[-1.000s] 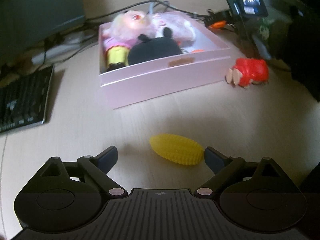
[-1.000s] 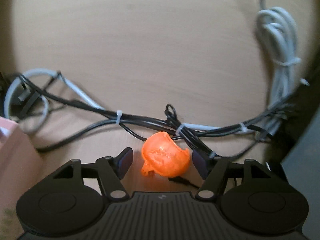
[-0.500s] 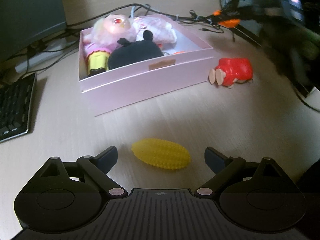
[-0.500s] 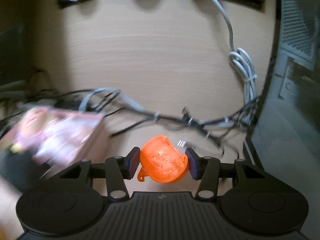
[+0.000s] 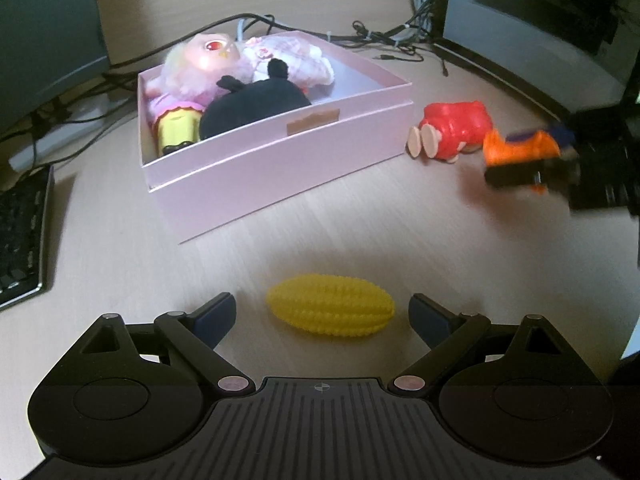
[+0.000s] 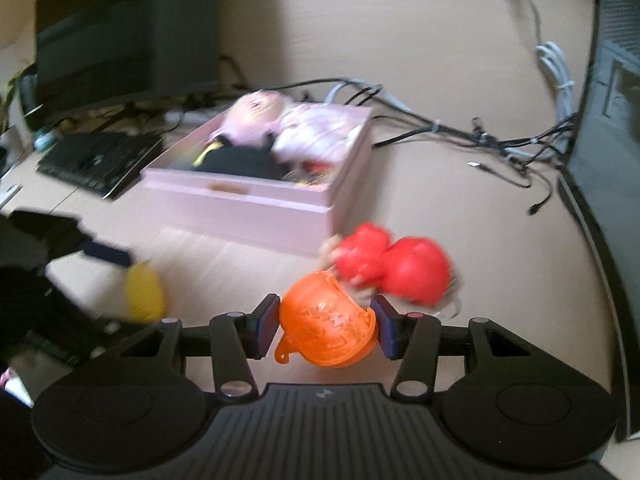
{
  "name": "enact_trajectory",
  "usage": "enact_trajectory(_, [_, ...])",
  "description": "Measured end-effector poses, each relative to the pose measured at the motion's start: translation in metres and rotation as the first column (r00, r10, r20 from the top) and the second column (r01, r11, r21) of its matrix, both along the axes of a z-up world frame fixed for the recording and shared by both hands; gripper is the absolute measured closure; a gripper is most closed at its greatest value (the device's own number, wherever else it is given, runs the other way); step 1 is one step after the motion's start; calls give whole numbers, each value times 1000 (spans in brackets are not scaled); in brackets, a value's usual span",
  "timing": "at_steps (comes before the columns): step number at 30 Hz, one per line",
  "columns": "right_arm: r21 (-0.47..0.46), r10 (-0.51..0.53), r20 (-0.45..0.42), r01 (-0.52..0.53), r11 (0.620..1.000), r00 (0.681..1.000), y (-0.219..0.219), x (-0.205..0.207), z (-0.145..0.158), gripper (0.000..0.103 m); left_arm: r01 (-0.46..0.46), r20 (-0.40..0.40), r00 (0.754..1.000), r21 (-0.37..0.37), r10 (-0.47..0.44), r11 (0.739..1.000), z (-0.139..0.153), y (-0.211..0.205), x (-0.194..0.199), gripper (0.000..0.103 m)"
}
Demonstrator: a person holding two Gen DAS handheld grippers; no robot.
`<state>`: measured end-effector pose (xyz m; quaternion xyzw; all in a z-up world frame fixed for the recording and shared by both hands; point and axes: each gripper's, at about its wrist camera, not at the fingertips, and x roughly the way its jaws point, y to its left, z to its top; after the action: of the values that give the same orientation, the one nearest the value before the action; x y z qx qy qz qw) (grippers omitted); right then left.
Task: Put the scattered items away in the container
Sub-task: 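Carry the corn toy and orange cap over the pink box and release both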
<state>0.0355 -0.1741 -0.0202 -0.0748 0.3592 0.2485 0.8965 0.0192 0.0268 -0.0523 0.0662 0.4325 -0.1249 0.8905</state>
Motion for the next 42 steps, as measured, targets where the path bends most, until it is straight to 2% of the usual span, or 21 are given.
enact_trajectory(1, [-4, 10, -4, -10, 1000, 1000, 3, -4, -1, 54, 3, 2, 1000, 1, -3, 1000, 0, -1, 0, 9])
enact_trajectory(2, [-12, 22, -8, -22, 1000, 1000, 7, -7, -2, 54, 7, 5, 1000, 3, -7, 1000, -1, -2, 1, 19])
enact_trajectory(4, [-29, 41, -9, -42, 999, 999, 13, -13, -2, 54, 12, 8, 1000, 4, -12, 1000, -1, -4, 1, 28])
enact_trajectory(6, [-39, 54, -10, -55, 998, 998, 18, -15, -3, 54, 12, 10, 1000, 3, -12, 1000, -1, -5, 0, 32])
enact_trajectory(15, [-69, 89, -9, -90, 994, 996, 30, -21, -5, 54, 12, 22, 1000, 13, -12, 1000, 6, -4, -17, 31])
enact_trajectory(21, [-45, 134, -18, -134, 990, 991, 36, -13, 7, 54, 30, 36, 999, 4, -31, 1000, 31, 2, -20, 31])
enact_trajectory(28, [-42, 123, 136, -118, 992, 983, 52, 17, 40, 54, -63, 192, 980, 20, 58, 998, 66, 23, 16, 31])
enact_trajectory(35, [-5, 79, 273, -80, 997, 959, 70, 69, 61, 54, -137, 355, 925, -18, 134, 990, 82, 37, 65, 31])
enact_trajectory(36, [0, 77, 280, -80, 997, 957, 71, 76, 61, 52, -139, 368, 919, -24, 138, 990, 80, 37, 71, 29])
enact_trajectory(37, [2, 74, 282, -78, 997, 956, 71, 83, 61, 43, -143, 379, 914, -32, 144, 989, 76, 39, 77, 24])
enact_trajectory(38, [4, 71, 285, -76, 997, 956, 72, 91, 62, 40, -146, 379, 913, -39, 150, 989, 73, 40, 82, 18])
enact_trajectory(41, [16, 54, 288, -61, 998, 956, 66, 106, 64, 37, -153, 345, 925, -52, 162, 987, 66, 40, 83, 16])
enact_trajectory(42, [29, 37, 288, -47, 998, 957, 60, 108, 65, 32, -154, 330, 930, -55, 164, 986, 64, 40, 81, 12])
